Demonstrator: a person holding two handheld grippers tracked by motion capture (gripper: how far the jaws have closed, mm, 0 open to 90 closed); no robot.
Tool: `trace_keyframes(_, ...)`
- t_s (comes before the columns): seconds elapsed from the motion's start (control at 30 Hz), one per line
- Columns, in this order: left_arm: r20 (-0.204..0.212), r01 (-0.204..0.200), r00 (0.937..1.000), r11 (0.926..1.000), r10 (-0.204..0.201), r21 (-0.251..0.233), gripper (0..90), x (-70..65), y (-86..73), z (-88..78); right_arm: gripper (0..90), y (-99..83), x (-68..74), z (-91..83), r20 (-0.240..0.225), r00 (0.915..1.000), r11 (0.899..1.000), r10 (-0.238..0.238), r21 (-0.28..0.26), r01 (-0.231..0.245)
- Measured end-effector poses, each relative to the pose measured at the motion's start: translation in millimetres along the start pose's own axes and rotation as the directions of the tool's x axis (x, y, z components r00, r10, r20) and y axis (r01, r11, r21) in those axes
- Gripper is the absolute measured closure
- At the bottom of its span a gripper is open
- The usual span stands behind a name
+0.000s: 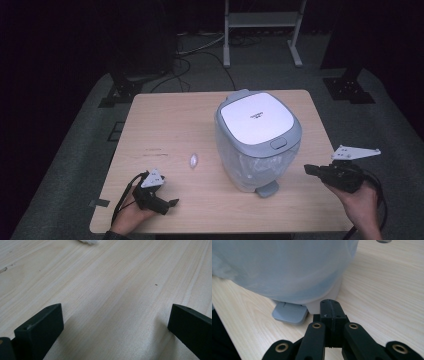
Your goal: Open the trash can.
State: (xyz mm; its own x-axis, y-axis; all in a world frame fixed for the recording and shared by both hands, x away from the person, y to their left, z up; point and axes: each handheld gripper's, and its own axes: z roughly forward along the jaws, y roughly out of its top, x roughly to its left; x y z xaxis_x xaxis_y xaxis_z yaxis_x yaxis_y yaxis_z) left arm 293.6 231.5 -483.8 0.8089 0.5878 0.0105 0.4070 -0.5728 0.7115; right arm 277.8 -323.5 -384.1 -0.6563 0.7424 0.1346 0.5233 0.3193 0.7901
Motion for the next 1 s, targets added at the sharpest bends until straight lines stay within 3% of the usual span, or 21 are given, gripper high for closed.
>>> trace_keyframes(0.53,0.000,0.000,1.0000,1.0000,0.000,0.000,0.0,0.0,0.0,0.0,90.0,25.9,3.1,-22.4,-0.038,0.9990,0.998,-0.023,-0.065,0.020)
trace_keyframes(1.0,0.000,0.000,1.0000,1.0000,0.000,-0.002,0.0,0.0,-0.1,0.1,90.0,50.5,9.6,-48.5,-0.071,0.9958,0.987,-0.057,-0.156,0.046)
